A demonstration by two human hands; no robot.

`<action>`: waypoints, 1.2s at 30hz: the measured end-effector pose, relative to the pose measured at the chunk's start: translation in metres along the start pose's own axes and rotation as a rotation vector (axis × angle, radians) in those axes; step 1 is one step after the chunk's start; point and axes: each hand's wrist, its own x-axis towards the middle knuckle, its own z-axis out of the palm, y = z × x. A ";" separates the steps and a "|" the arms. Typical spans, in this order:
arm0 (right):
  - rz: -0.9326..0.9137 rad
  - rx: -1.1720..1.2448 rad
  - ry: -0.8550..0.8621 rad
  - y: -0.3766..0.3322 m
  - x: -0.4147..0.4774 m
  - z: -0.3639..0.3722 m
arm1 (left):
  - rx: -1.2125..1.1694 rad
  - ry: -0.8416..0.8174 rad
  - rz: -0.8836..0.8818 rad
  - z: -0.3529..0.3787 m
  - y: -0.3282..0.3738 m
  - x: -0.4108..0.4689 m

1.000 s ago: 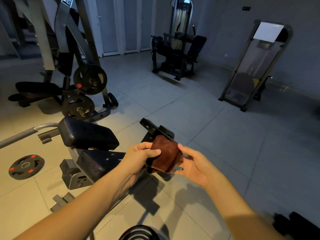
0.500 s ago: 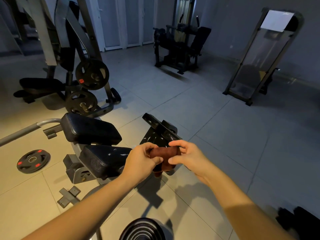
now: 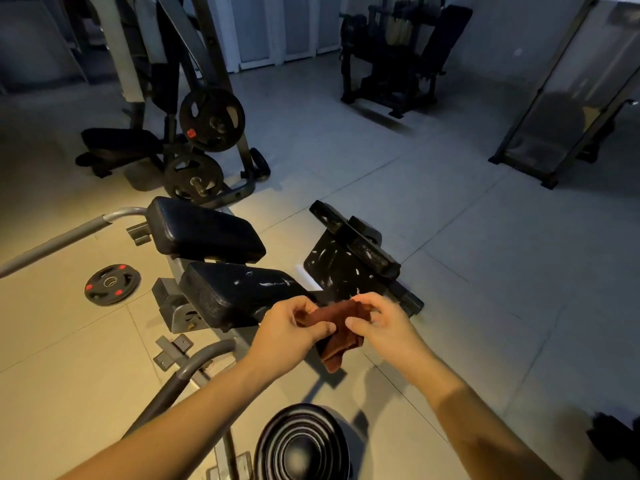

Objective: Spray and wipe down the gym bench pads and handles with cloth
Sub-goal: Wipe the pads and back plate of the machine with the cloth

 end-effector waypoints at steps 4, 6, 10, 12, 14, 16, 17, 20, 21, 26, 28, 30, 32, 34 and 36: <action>0.156 0.212 0.174 0.030 0.000 0.022 | 0.055 0.228 -0.112 0.014 -0.023 -0.002; 0.293 0.439 0.036 0.033 0.002 0.035 | 0.062 0.268 -0.122 0.023 -0.030 -0.006; 0.416 0.621 -0.061 0.037 0.013 0.054 | 0.004 0.173 -0.049 0.039 -0.037 -0.021; 0.430 0.659 -0.083 0.038 0.018 0.061 | -0.056 0.138 -0.050 0.036 -0.045 -0.025; 0.427 0.672 -0.099 0.041 0.024 0.069 | -0.180 0.136 -0.098 0.030 -0.050 -0.028; 0.408 0.663 -0.101 0.044 0.029 0.078 | -0.326 0.172 -0.172 0.025 -0.050 -0.028; 0.384 0.628 -0.098 0.046 0.031 0.082 | -0.368 0.197 -0.215 0.023 -0.051 -0.027; 0.343 0.565 -0.073 0.054 0.032 0.093 | -0.430 0.191 -0.318 0.012 -0.059 -0.016; 0.360 0.627 -0.061 0.057 0.032 0.095 | -0.445 0.156 -0.338 0.008 -0.062 -0.012; 0.405 0.892 -0.143 0.060 0.041 0.111 | -0.207 0.084 -0.357 -0.008 -0.073 0.006; 0.405 0.920 -0.077 0.062 0.049 0.120 | 0.074 0.109 -0.281 -0.022 -0.079 0.007; 0.401 0.948 0.024 0.060 0.060 0.127 | 0.342 0.220 -0.154 -0.046 -0.084 0.000; 0.352 0.922 0.066 0.051 0.068 0.139 | 0.540 0.371 0.041 -0.078 -0.093 -0.006; 0.271 0.846 0.078 0.035 0.069 0.159 | 0.681 0.418 0.179 -0.105 -0.109 -0.006; 0.196 0.705 0.095 0.017 0.065 0.183 | 0.757 0.362 0.221 -0.116 -0.128 -0.003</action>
